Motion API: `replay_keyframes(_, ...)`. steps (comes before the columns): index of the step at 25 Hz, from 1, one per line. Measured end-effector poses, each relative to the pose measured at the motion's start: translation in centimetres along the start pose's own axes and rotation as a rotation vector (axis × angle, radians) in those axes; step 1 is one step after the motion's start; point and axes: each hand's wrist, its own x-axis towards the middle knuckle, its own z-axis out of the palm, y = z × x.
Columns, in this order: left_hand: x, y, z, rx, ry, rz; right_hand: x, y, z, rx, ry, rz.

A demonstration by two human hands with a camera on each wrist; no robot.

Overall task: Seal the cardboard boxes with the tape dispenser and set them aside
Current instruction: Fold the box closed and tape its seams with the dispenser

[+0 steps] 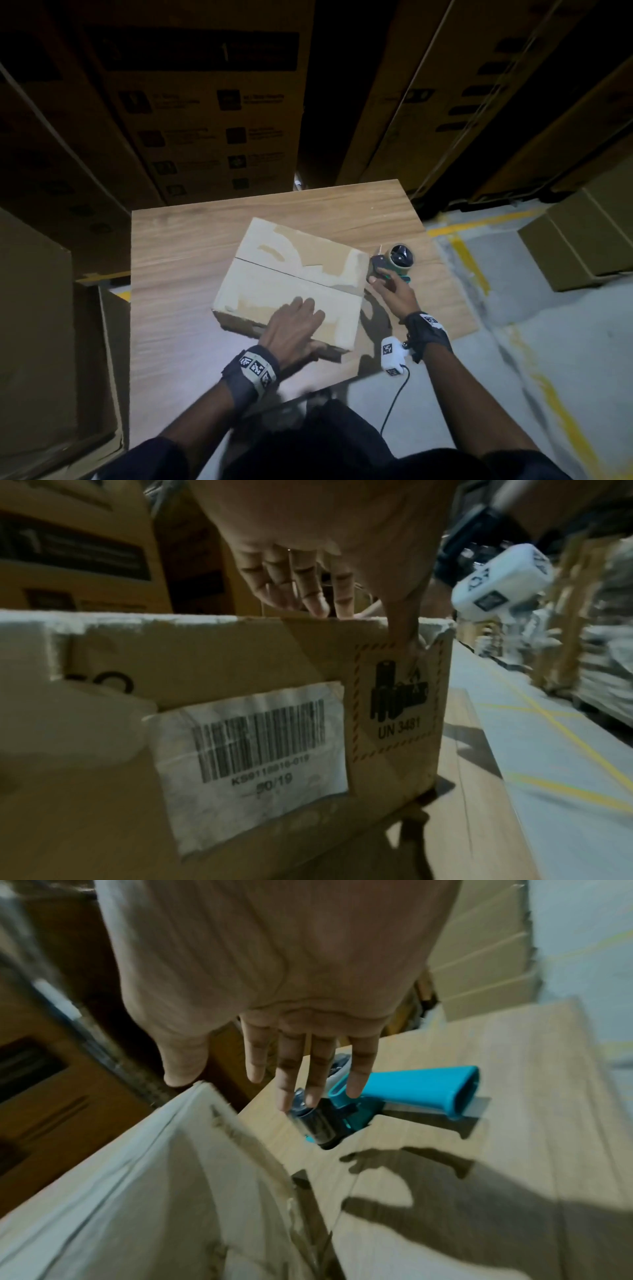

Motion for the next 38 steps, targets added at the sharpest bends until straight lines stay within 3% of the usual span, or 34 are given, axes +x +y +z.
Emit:
replay_keyframes(3,2.3,-0.8,0.8,-0.056,-0.01,-0.074,1.0,3.1,-2.3,-0.011,0.234,0.116)
replay_keyframes(5,4.0,-1.1,1.0,-0.056,-0.074,-0.091,2.6,5.3,-3.6,-0.139,0.255,0.163)
replay_keyframes(8,6.0,-0.6,1.1,0.006,-0.085,-0.086,5.1,7.8,-4.5,-0.293,0.179,0.256)
replay_keyframes(12,7.8,0.1,1.2,0.021,-0.069,-0.113,8.2,10.0,-4.1,-0.25,0.042,0.241)
replay_keyframes(17,11.5,1.3,0.8,0.037,-0.087,-0.167,11.1,10.7,-4.9,0.067,-0.026,0.263)
replay_keyframes(21,13.6,2.4,0.5,0.031,-0.075,-0.193,10.9,9.1,-6.6,0.294,-0.076,0.214)
replay_keyframes(25,13.3,2.7,0.8,0.02,-0.052,-0.188,9.7,6.9,-9.1,0.789,-0.028,0.251)
replay_keyframes(27,12.8,2.5,1.0,0.021,-0.051,-0.168,8.8,5.3,-10.7,0.924,-0.032,0.234)
replay_keyframes(32,10.5,0.6,1.4,0.042,-0.03,-0.089,4.4,0.5,-11.5,0.881,-0.161,0.091)
replay_keyframes(38,4.1,-2.3,2.3,0.014,-0.018,-0.039,0.0,-4.6,-6.9,0.811,-0.354,-0.041)
